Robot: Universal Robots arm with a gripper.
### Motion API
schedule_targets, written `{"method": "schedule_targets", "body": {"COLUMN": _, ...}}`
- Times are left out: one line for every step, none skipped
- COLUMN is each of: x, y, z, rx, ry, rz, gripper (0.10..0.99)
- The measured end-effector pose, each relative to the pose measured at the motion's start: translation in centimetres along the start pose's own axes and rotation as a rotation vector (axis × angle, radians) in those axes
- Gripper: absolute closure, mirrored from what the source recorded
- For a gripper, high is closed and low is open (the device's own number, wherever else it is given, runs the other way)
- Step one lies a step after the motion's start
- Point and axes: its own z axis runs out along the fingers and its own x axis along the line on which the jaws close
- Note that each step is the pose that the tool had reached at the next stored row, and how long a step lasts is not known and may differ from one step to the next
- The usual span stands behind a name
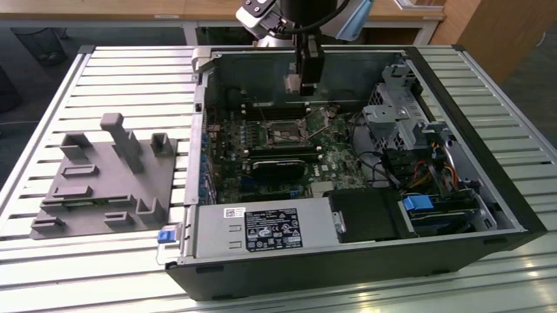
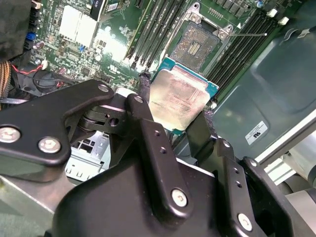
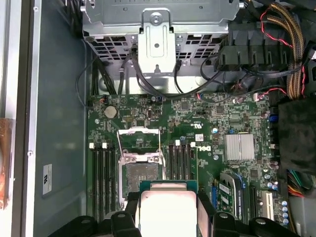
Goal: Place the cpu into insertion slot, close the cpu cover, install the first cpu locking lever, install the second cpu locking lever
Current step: 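Place the cpu into insertion slot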
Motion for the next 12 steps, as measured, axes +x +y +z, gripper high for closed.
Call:
{"method": "schedule_targets", "body": {"x": 0.00, "y": 0.00, "z": 0.02, "rx": 0.000, "ry": 0.0000, "rz": 0.000, "gripper": 0.545}}
{"method": "schedule_targets", "body": {"x": 0.00, "y": 0.00, "z": 0.05, "rx": 0.000, "ry": 0.0000, "rz": 0.000, "gripper": 0.545}}
{"method": "schedule_targets", "body": {"x": 0.00, "y": -0.01, "z": 0.08, "rx": 0.000, "ry": 0.0000, "rz": 0.000, "gripper": 0.545}}
{"method": "schedule_targets", "body": {"x": 0.00, "y": -0.01, "z": 0.09, "rx": 0.000, "ry": 0.0000, "rz": 0.000, "gripper": 0.545}}
{"method": "schedule_targets", "body": {"x": -0.02, "y": -0.09, "z": 0.98, "rx": 0.000, "ry": 0.0000, "rz": 0.000, "gripper": 0.545}}
{"method": "schedule_targets", "body": {"x": -0.02, "y": -0.11, "z": 1.26, "rx": 0.000, "ry": 0.0000, "rz": 0.000, "gripper": 0.545}}
{"method": "schedule_targets", "body": {"x": -0.02, "y": -0.11, "z": 1.27, "rx": 0.000, "ry": -0.0001, "rz": 0.000, "gripper": 0.545}}
{"method": "schedule_targets", "body": {"x": -0.03, "y": -0.12, "z": 1.31, "rx": 0.000, "ry": 0.0000, "rz": 0.000, "gripper": 0.545}}
{"method": "schedule_targets", "body": {"x": -0.03, "y": -0.12, "z": 1.36, "rx": 0.000, "ry": 0.0000, "rz": 0.000, "gripper": 0.545}}
{"method": "schedule_targets", "body": {"x": -0.03, "y": -0.12, "z": 1.38, "rx": 0.000, "ry": 0.0001, "rz": 0.000, "gripper": 0.545}}
{"method": "schedule_targets", "body": {"x": -0.03, "y": -0.12, "z": 1.39, "rx": 0.000, "ry": 0.0000, "rz": 0.000, "gripper": 0.545}}
{"method": "schedule_targets", "body": {"x": -0.03, "y": -0.13, "z": 1.41, "rx": 0.000, "ry": 0.0001, "rz": 0.000, "gripper": 0.545}}
